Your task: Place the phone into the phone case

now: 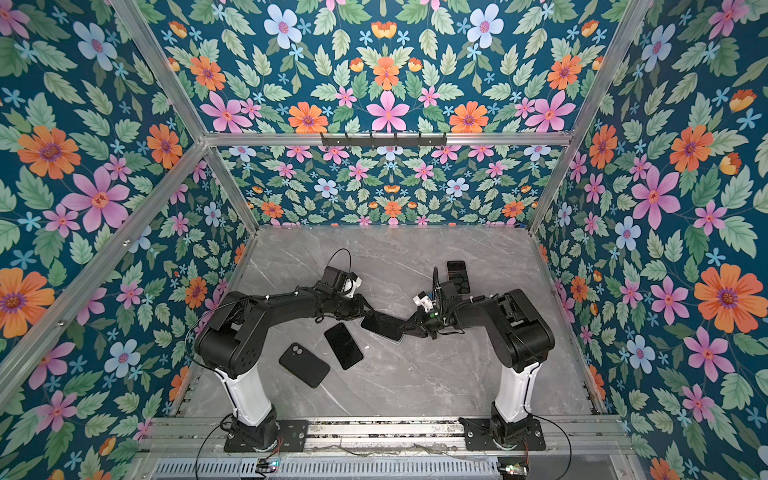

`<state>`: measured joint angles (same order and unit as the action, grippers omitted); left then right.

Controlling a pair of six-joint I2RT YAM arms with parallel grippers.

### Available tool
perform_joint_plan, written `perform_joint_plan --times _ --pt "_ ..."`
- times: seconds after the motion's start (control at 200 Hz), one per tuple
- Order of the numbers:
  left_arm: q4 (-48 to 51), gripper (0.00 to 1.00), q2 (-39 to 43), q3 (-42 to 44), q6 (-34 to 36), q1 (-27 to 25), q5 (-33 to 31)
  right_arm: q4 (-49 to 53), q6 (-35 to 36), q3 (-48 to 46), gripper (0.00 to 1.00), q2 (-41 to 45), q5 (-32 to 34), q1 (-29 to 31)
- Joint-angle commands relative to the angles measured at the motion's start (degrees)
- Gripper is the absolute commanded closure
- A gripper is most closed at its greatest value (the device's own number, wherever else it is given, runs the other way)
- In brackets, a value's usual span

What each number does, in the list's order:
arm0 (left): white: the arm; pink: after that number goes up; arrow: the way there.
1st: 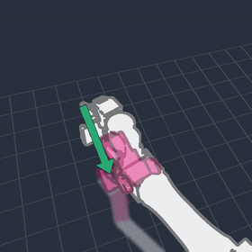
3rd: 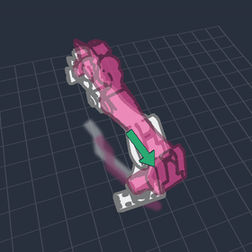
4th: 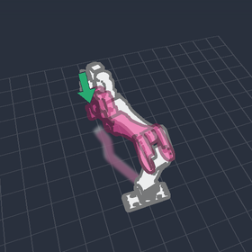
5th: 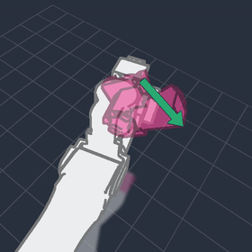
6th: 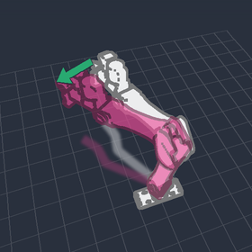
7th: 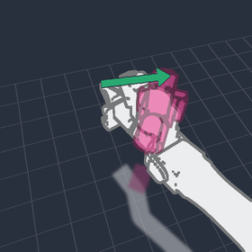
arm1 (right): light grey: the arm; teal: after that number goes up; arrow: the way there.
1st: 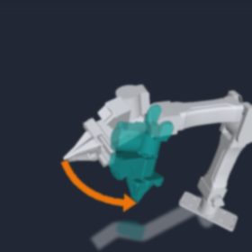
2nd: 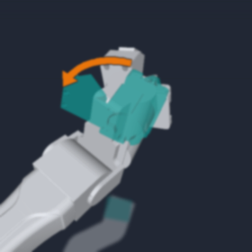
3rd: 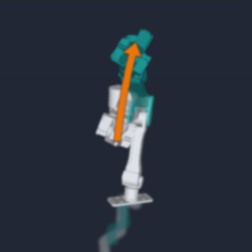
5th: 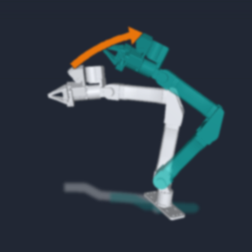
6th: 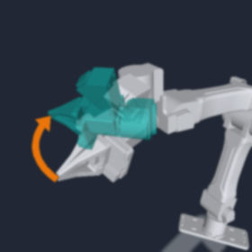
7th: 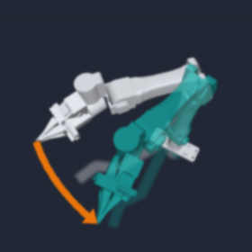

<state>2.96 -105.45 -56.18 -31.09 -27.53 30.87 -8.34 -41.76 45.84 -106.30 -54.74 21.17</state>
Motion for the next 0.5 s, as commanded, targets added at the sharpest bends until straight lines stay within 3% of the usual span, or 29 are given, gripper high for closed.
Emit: perform_joint_plan --times 0.0,0.29,0.495 --pt "3.3 0.64 0.2 0.2 0.0 -0.4 0.5 7.6 0.1 0.1 0.85 1.4 9.6 0.5" --pt "5.3 0.6 1.5 -0.8 1.7 0.6 -0.5 15.4 3.0 1.6 0.62 8.4 12.7 0.5" --pt "7.8 0.59 2.8 -2.4 2.8 1.2 -1.0 19.9 4.8 3.2 0.57 10.0 13.8 1.1"
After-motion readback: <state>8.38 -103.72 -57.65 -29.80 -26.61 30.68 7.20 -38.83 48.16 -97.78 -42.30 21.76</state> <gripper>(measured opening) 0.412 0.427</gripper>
